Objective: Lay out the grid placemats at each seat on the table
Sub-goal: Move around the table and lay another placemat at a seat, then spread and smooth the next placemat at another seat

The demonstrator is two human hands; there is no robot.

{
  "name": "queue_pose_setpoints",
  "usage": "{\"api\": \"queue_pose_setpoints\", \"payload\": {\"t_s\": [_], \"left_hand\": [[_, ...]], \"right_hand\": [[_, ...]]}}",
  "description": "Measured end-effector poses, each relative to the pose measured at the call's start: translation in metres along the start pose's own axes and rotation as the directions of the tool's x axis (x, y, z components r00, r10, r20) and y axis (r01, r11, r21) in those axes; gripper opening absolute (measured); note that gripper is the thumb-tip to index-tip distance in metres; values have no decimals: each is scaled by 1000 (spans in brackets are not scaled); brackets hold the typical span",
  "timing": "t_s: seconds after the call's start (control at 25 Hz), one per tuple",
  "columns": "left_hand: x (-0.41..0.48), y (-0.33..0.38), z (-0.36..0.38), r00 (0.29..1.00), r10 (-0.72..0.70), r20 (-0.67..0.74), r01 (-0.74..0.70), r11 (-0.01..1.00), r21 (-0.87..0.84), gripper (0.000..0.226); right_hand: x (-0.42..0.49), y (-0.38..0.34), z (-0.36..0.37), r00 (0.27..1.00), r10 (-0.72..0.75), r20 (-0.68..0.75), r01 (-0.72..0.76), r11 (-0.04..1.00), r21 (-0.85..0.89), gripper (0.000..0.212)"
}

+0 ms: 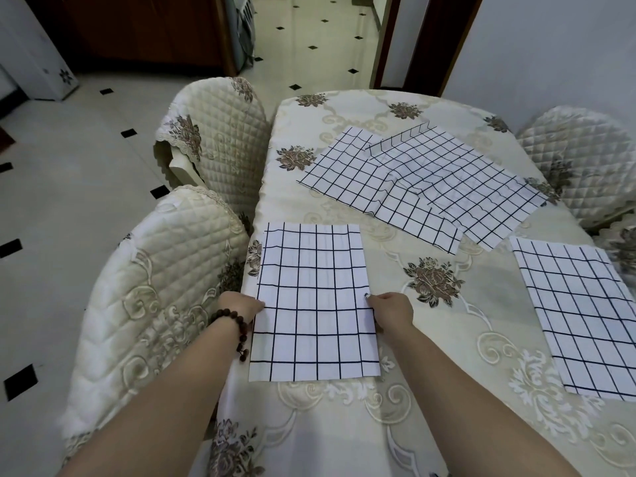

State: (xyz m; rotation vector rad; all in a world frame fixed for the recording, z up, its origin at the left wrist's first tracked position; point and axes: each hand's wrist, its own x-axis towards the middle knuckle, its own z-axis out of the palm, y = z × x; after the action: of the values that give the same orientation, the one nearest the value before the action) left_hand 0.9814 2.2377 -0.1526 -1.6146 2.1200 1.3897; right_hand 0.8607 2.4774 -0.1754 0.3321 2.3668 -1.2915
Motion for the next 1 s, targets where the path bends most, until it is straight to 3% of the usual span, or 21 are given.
{"api": "queue_pose_setpoints", "payload": {"t_s": [0.16,0.48,0.68,0.76,0.84,0.92,1.0], "left_hand": [[-7,-3,-5,999,23,-33,-18,990,139,37],[-15,-14,-6,990,130,-61,-116,975,190,23],[-21,-17,-12,970,207,-128,-165,945,281,37],[-26,-19,-15,967,198,-159,-179,975,128,41],[-40,-21,-21,968,197,-157,-222,962,-158,38],[-67,-19,-31,967,189,-172,-251,825,-506,30],[-104,-19,-49,962,183,-205,-275,627,-729,25]], "right_hand": [[-8,4,-2,999,-31,-11,30,994,-105,10],[-19,11,-5,998,-49,-42,38,972,-234,16],[-24,17,-10,998,-38,-57,29,987,-156,30],[-29,14,-13,997,-34,-73,32,999,-19,38],[-45,5,-16,998,-20,-51,32,972,233,36],[-68,-10,-17,1000,-21,23,9,906,423,28],[-97,-28,-14,992,-76,99,15,862,507,23]]}}
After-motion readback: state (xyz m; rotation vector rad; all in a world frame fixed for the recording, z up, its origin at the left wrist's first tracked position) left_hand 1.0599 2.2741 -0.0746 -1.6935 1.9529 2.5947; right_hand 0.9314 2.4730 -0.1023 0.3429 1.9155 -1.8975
